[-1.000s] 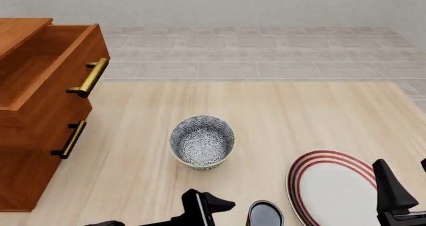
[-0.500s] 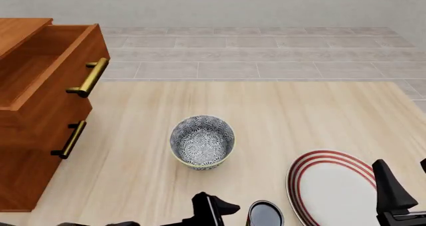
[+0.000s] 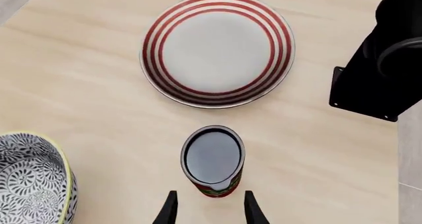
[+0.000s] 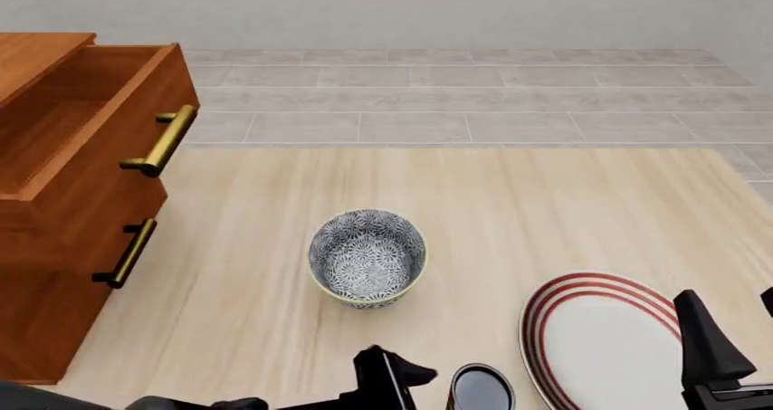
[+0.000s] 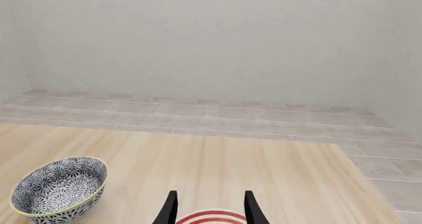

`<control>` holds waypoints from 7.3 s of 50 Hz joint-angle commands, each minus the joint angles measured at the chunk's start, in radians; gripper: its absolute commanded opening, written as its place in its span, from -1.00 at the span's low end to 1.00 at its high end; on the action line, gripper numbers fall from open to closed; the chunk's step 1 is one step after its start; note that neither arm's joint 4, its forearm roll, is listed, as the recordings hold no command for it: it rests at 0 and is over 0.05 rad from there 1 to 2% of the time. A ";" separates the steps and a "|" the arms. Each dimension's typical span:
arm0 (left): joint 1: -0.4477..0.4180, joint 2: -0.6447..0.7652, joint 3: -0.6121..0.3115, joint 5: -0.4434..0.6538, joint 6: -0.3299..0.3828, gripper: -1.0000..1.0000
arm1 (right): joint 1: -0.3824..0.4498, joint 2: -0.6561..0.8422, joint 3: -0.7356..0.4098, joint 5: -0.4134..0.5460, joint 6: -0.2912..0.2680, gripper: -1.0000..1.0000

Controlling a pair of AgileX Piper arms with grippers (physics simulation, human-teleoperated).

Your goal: Put the ketchup in the top drawer of the cabinet.

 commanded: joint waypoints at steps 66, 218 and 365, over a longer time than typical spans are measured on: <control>0.004 0.189 -0.135 -0.031 -0.021 1.00 | 0.021 0.004 0.032 -0.016 0.006 1.00; 0.689 -1.204 -0.534 1.359 0.111 -1.00 | 0.033 0.019 0.065 -0.035 0.009 1.00; 1.312 -0.644 -0.570 1.076 0.311 -1.00 | 0.057 0.146 0.079 -0.135 0.032 1.00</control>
